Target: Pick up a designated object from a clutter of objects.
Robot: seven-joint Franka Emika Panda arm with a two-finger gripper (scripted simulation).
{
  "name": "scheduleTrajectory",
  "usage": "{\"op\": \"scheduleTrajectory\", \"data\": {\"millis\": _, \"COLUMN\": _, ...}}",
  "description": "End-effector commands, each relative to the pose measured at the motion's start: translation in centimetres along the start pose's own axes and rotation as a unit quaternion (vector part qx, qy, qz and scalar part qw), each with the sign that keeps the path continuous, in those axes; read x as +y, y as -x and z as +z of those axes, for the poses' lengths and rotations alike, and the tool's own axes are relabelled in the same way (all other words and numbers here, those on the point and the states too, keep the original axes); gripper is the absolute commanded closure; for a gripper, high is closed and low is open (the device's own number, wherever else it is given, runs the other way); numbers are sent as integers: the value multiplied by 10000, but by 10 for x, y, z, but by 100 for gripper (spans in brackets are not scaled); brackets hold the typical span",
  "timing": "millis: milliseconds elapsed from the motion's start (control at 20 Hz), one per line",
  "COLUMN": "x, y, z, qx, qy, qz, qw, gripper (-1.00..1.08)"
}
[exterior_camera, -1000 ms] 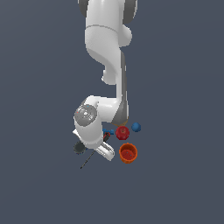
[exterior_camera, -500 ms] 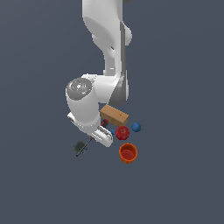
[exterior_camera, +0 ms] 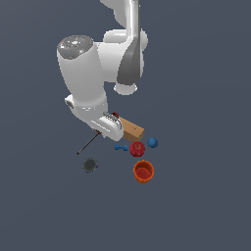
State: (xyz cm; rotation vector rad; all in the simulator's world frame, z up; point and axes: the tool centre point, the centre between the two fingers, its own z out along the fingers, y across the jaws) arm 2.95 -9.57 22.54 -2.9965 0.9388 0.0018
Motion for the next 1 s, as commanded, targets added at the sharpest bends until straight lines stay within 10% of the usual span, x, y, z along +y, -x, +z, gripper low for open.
{"op": "scheduleTrajectory", "data": {"millis": 0, "x": 7, "y": 6, "z": -26, "qx": 2, "qy": -1, "qz": 1, "qw": 10000, "gripper": 108}}
{"op": "scheduleTrajectory", "data": {"millis": 950, "x": 33, "y": 26, "z": -125, "qx": 8, "qy": 6, "qz": 0, "qw": 10000, "gripper": 108}}
